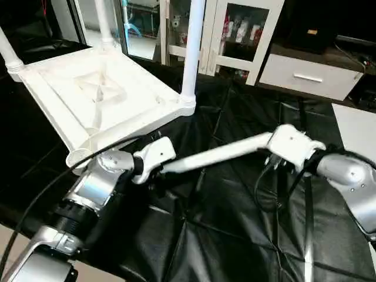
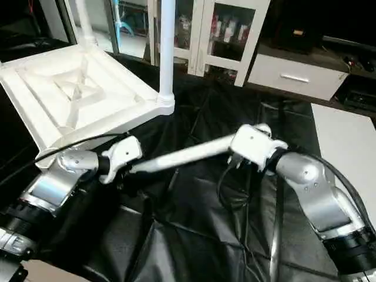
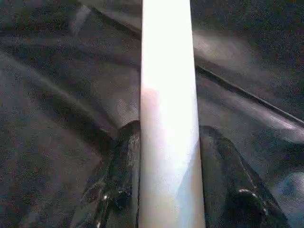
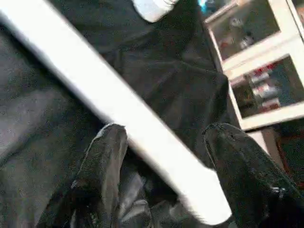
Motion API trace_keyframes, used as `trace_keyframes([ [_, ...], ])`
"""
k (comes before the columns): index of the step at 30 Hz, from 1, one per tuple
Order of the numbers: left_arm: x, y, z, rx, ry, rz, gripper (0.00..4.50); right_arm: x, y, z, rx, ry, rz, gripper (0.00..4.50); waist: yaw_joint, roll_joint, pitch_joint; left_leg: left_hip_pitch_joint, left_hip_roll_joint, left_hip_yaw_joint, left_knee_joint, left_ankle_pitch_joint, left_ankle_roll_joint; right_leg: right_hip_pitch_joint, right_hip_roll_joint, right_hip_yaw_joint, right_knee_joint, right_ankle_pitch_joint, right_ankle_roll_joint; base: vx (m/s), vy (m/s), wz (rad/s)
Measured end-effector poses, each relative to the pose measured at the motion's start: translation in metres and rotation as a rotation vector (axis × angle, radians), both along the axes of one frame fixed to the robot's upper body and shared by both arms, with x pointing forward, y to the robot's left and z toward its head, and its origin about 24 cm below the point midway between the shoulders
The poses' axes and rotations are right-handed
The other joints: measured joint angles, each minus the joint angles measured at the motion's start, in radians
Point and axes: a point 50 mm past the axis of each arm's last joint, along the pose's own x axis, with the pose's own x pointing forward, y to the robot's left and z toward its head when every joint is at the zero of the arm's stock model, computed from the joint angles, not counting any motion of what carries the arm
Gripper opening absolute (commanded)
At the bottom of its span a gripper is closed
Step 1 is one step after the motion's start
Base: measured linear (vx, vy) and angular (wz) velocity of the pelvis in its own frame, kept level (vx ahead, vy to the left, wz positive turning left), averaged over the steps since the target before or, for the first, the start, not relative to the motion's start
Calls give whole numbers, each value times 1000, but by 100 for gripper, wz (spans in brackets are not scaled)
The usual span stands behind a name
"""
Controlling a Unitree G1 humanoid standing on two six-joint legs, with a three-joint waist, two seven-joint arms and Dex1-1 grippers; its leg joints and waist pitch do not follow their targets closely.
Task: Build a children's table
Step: Pick table leg
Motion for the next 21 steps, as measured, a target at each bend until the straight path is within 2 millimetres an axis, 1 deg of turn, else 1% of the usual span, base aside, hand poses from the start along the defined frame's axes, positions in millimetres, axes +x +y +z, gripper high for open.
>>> trace_keyframes([
  [3,2,3,7,-4,-52,-15,145,1,1,-5,-85,-29,34,295,0,-3,-1,1,0,0,0,1,1,0,0,0,2,0,0,0,0,0],
  [6,2,8,11,11,-77,-29,144,4,-6,-13,-181,-56,26,295,-1,-6,0,1,0,0,2,1,2,0,0,0,5,0,0,0,0,0],
  [9,2,10,13,13,-85,-37,144,10,-8,-12,-231,-123,27,295,-2,-5,0,2,0,0,3,2,2,0,0,1,8,0,0,0,0,0],
  [13,2,10,16,20,-105,-58,144,21,-9,-5,-280,-213,25,295,-4,-5,0,2,0,0,4,2,1,-1,0,1,10,0,0,0,0,0],
  [18,2,11,17,24,-113,-65,144,25,-15,-15,-354,-232,23,295,-2,-6,0,1,0,0,5,2,1,-1,0,1,11,0,0,0,0,0],
  [21,1,10,20,25,-124,-75,144,32,-19,-19,-417,-256,14,295,-4,-6,0,1,0,0,7,2,2,-2,0,1,11,0,-1,0,0,0],
])
